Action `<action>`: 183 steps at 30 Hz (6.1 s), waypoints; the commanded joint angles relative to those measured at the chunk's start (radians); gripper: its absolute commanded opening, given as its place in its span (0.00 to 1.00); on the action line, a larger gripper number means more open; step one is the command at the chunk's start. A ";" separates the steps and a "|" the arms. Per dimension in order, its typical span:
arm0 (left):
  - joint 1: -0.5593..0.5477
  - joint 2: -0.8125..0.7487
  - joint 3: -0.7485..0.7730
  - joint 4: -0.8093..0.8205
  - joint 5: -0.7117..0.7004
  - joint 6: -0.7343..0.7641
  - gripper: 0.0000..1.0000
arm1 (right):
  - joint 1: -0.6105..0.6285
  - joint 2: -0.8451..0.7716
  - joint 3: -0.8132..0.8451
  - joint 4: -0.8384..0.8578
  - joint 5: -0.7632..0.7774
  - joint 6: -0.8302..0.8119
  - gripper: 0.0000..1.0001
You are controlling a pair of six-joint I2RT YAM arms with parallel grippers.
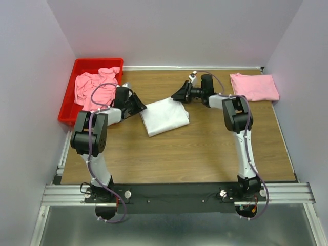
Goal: Fold and stack the t-shirts
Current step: Fold the tshirt
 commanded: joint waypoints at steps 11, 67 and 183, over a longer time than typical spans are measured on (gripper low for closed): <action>-0.084 -0.380 -0.139 -0.106 0.070 0.005 0.38 | -0.014 -0.472 -0.523 0.067 0.005 -0.009 0.45; -0.097 -0.960 -0.338 -0.332 -0.406 0.203 0.59 | 0.184 -0.417 -0.491 0.135 0.301 0.150 0.52; -0.930 -0.022 0.171 -0.388 -0.607 0.468 0.00 | -0.192 -0.758 -0.975 -0.203 0.148 -0.118 0.79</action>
